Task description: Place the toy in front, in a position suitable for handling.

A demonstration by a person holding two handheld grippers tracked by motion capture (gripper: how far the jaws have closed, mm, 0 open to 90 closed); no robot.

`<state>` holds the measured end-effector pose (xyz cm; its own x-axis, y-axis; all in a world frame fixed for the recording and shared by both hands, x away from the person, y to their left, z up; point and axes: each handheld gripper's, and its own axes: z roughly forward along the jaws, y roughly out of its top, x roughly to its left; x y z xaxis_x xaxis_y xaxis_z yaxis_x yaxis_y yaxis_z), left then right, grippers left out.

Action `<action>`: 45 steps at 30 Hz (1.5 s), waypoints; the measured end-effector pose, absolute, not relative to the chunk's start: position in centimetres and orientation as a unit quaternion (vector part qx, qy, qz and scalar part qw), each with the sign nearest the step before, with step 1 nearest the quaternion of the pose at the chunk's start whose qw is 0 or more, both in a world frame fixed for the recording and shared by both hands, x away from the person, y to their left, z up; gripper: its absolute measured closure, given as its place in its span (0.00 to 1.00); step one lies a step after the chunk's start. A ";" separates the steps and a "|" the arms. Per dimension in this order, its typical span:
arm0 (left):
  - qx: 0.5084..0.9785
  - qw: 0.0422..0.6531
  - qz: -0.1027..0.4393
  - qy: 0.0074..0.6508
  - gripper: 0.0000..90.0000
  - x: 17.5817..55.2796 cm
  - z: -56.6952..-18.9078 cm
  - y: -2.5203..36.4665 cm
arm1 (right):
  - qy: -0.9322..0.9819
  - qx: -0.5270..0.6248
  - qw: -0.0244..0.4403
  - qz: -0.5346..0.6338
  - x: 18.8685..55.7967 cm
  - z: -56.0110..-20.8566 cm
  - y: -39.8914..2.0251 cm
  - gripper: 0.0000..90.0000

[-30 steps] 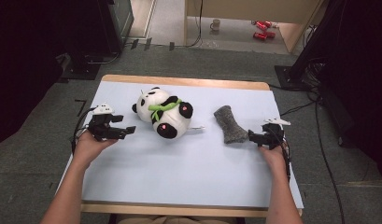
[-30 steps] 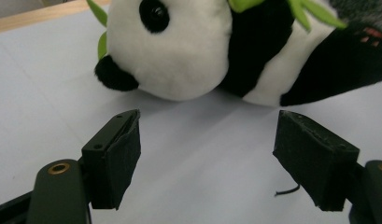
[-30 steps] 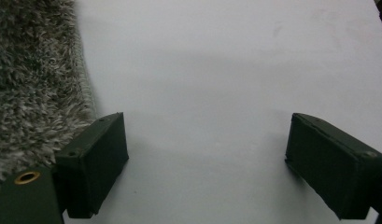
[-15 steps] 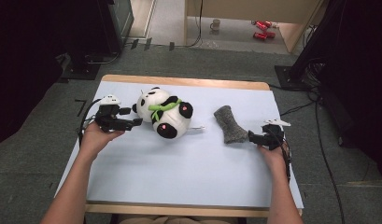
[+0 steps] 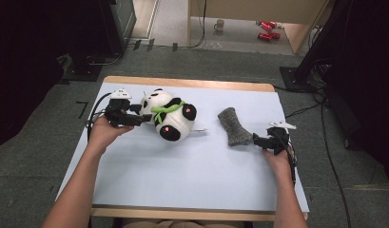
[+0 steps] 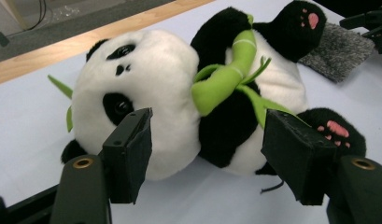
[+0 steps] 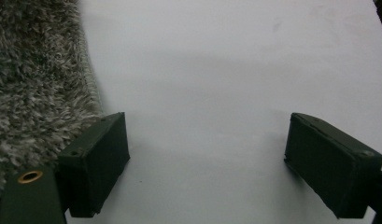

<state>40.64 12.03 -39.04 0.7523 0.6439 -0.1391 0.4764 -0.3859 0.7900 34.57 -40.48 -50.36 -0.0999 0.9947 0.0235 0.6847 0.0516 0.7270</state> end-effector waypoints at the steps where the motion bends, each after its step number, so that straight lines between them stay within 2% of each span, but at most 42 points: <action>1: 0.828 0.439 0.097 0.335 0.36 40.8 -38.9 11.8 | 0.678 0.620 0.257 0.301 34.6 -50.4 -40.5 0.15; 5: 0.824 0.448 0.102 0.331 0.34 41.0 -38.6 11.3 | 0.678 0.619 0.258 0.301 34.6 -50.4 -40.5 0.15; 7: 0.827 0.449 0.100 0.324 0.37 40.9 -38.6 11.0 | 0.678 0.620 0.257 0.300 34.6 -50.4 -40.5 0.15; 11: 0.830 0.444 0.093 0.323 0.33 40.9 -38.6 10.3 | 0.678 0.620 0.257 0.300 34.6 -50.4 -40.4 0.15; 19: 0.848 0.419 0.111 0.305 0.39 41.4 -39.7 8.3 | 0.678 0.620 0.258 0.300 34.6 -50.4 -40.4 0.15; 24: 0.845 0.421 0.126 0.306 0.49 41.3 -40.4 8.4 | 0.678 0.620 0.257 0.300 34.6 -50.4 -40.4 0.15; 32: 0.844 0.428 0.100 0.307 0.51 41.8 -41.7 8.1 | 0.678 0.620 0.258 0.299 34.6 -50.4 -40.4 0.15; 37: 0.839 0.429 0.079 0.326 0.60 41.9 -42.4 7.3 | 0.678 0.620 0.258 0.299 34.6 -50.4 -40.4 0.15; 42: 0.830 0.425 0.085 0.351 0.74 41.5 -42.2 7.2 | 0.678 0.620 0.258 0.299 34.6 -50.4 -40.4 0.15; 45: 0.825 0.424 0.086 0.363 0.78 41.2 -41.6 7.1 | 0.678 0.620 0.257 0.299 34.6 -50.4 -40.4 0.15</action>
